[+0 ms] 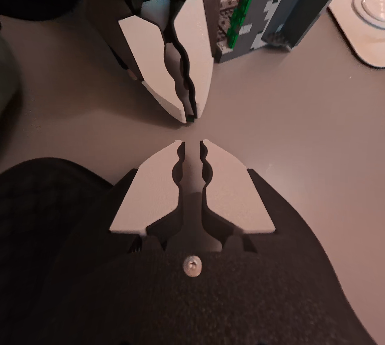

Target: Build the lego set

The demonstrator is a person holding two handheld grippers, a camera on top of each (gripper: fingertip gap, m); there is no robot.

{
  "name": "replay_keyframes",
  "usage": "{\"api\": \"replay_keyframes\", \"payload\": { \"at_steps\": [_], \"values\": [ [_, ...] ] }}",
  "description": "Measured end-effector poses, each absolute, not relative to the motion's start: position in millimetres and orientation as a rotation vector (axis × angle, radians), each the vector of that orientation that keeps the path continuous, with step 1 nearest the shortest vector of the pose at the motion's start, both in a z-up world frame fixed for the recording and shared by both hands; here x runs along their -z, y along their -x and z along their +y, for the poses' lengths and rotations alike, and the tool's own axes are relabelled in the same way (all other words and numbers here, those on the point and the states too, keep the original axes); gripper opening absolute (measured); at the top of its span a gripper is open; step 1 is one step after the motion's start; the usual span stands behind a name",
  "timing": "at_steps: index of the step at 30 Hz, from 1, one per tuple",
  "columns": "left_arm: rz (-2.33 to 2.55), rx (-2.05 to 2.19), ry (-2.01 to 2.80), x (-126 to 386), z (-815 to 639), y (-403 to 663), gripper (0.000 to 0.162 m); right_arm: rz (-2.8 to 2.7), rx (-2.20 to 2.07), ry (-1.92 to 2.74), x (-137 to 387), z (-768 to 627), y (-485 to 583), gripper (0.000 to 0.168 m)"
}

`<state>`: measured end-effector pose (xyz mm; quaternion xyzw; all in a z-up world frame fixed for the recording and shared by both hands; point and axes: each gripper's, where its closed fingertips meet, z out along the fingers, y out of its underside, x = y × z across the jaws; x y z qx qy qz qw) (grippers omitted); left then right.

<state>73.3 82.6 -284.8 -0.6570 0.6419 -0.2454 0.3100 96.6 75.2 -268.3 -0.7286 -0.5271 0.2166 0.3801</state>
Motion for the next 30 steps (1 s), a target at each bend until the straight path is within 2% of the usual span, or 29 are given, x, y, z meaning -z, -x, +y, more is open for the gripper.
{"api": "replay_keyframes", "payload": {
  "at_steps": [5, 13, 19, 30],
  "values": [
    [1.711, 0.691, 1.707, 280, 82, -89, 0.021, -1.323, -0.539, 1.885, 277, 72, -105, 0.014],
    [1.628, 0.715, 1.717, 266, 83, -63, 0.022, -1.399, -0.573, 1.838, 279, 72, -84, 0.014],
    [1.548, 0.63, 1.748, 261, 89, -38, 0.017, -1.494, -0.521, 1.862, 287, 80, -69, 0.014],
    [1.098, 0.5, 1.937, 254, 123, 57, 0.006, -1.598, -0.451, 2.009, 295, 81, -53, 0.011]
  ]
}}
